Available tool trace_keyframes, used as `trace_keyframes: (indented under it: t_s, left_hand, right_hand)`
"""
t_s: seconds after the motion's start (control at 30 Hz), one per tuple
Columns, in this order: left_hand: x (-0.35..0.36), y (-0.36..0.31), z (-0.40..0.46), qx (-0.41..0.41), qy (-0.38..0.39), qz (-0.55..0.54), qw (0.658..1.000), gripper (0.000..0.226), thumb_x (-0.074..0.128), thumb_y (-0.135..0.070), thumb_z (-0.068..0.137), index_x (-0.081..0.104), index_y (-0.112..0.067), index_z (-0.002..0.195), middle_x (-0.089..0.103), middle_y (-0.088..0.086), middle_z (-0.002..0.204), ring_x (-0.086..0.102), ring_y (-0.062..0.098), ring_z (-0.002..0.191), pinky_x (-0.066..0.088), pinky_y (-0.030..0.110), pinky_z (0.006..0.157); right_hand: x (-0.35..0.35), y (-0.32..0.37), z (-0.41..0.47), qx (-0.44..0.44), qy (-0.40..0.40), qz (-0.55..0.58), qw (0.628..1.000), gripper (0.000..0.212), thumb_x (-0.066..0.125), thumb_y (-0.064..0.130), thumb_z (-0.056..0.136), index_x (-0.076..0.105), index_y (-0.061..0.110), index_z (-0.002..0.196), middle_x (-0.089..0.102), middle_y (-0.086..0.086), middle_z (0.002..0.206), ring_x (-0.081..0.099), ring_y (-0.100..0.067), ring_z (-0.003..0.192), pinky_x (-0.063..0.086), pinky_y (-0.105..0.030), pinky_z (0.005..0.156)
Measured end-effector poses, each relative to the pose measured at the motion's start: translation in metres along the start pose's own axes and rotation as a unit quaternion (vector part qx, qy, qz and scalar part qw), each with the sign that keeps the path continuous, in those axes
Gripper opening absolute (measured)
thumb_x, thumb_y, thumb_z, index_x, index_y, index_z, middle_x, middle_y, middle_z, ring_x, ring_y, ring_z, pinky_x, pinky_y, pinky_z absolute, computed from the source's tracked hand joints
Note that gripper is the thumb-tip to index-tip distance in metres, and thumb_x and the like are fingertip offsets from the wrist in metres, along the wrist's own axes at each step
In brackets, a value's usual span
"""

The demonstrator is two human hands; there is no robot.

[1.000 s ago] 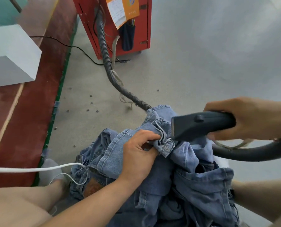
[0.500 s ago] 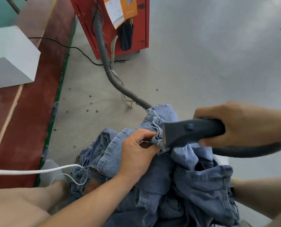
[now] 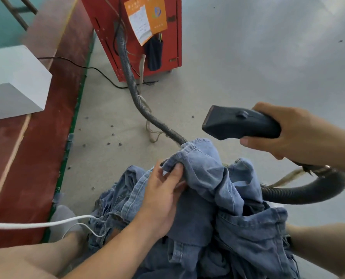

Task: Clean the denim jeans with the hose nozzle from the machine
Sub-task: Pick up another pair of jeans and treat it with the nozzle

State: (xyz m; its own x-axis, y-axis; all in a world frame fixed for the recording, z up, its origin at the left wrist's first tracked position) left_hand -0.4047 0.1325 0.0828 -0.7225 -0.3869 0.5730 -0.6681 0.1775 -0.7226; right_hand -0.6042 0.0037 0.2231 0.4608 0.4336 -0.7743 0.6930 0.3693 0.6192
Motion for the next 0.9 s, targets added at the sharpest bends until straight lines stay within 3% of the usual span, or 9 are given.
trace_keyframes:
  t_s: [0.1,0.23,0.37,0.43,0.5,0.6,0.7,0.8,0.9]
  left_hand:
    - [0.008,0.002,-0.005,-0.039,0.058,-0.023,0.997,0.025,0.062,-0.012,0.092,0.056,-0.006,0.115,0.07,0.015,0.117,0.07,0.027,0.108,0.06,0.039,0.09]
    - [0.014,-0.005,-0.003,0.021,0.08,0.117,0.99,0.035,0.073,-0.003,0.085,0.067,-0.008,0.12,0.073,0.013,0.118,0.067,0.028,0.112,0.058,0.043,0.096]
    - [0.018,-0.018,-0.005,0.15,0.057,0.349,0.923,0.047,0.076,-0.004,0.072,0.08,-0.038,0.104,0.079,-0.002,0.097,0.07,0.009,0.09,0.06,0.035,0.084]
    - [0.016,-0.02,-0.008,0.203,0.025,0.423,0.883,0.045,0.077,-0.013,0.073,0.076,-0.053,0.094,0.075,-0.003,0.088,0.067,0.011,0.08,0.058,0.036,0.077]
    - [0.015,-0.024,-0.011,0.24,-0.006,0.459,0.856,0.054,0.08,-0.022,0.075,0.069,-0.067,0.102,0.07,-0.009,0.089,0.066,0.008,0.08,0.051,0.016,0.075]
    - [0.014,-0.034,-0.016,0.27,-0.042,0.446,0.853,0.04,0.074,-0.046,0.077,0.068,-0.063,0.112,0.071,-0.02,0.091,0.069,0.009,0.085,0.051,0.013,0.077]
    - [0.011,-0.044,-0.018,0.297,-0.1,0.463,0.829,0.005,0.072,-0.049,0.082,0.069,-0.052,0.082,0.065,-0.02,0.078,0.062,0.011,0.074,0.051,0.026,0.068]
    - [0.009,-0.045,-0.016,0.286,-0.145,0.459,0.829,0.033,0.075,-0.044,0.083,0.05,-0.031,0.065,0.051,-0.011,0.063,0.045,0.009,0.059,0.039,0.023,0.056]
    - [0.017,-0.046,-0.017,0.295,-0.144,0.462,0.823,0.045,0.082,-0.022,0.081,0.043,-0.033,0.062,0.046,-0.014,0.06,0.04,0.007,0.057,0.033,0.019,0.055]
  right_hand:
    - [0.003,0.004,-0.006,-0.013,0.037,-0.029,0.999,0.025,0.074,0.054,0.081,0.057,0.047,0.097,0.065,0.021,0.063,0.061,-0.004,0.047,0.046,-0.02,0.047]
    - [0.015,0.01,-0.016,-0.028,0.111,-0.045,0.992,0.037,0.072,0.063,0.077,0.059,0.046,0.107,0.07,0.017,0.08,0.067,-0.005,0.066,0.056,-0.019,0.061]
    - [0.038,0.025,-0.022,-0.076,0.159,-0.075,0.982,0.034,0.069,0.063,0.083,0.058,0.042,0.107,0.069,0.018,0.084,0.066,-0.006,0.073,0.051,-0.022,0.068]
    - [0.037,0.032,-0.02,-0.078,0.146,-0.065,0.984,0.029,0.071,0.06,0.084,0.058,0.045,0.105,0.069,0.019,0.083,0.066,-0.005,0.07,0.051,-0.02,0.066]
    - [0.02,0.031,-0.015,-0.059,0.09,-0.038,0.994,0.028,0.076,0.057,0.082,0.058,0.048,0.102,0.069,0.021,0.078,0.066,-0.001,0.064,0.049,-0.011,0.061]
    - [-0.013,0.021,-0.013,-0.013,0.009,-0.002,1.0,0.038,0.072,0.07,0.075,0.059,0.046,0.102,0.066,0.016,0.059,0.061,-0.003,0.045,0.048,-0.013,0.052]
    - [-0.019,0.015,-0.021,0.002,0.018,-0.028,0.999,0.052,0.067,0.079,0.072,0.06,0.043,0.108,0.066,0.012,0.057,0.062,-0.006,0.042,0.051,-0.024,0.051]
    - [-0.003,0.016,-0.028,-0.015,0.063,-0.056,0.996,0.054,0.066,0.075,0.07,0.061,0.043,0.113,0.069,0.016,0.07,0.066,-0.004,0.053,0.051,-0.023,0.046]
    - [0.016,0.018,-0.03,-0.039,0.106,-0.086,0.99,0.049,0.062,0.077,0.075,0.059,0.044,0.112,0.069,0.021,0.078,0.066,-0.001,0.062,0.052,-0.02,0.057]
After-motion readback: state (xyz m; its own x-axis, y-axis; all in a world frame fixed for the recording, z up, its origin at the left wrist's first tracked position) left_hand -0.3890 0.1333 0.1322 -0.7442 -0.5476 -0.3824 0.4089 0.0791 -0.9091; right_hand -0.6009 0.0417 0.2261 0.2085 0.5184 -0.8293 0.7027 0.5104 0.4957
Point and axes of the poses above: each hand's wrist, its own z-axis towards the middle knuckle, its own x-axis out of the palm, y = z × x, the point moved 8 cm from there along z, towards the middle knuckle
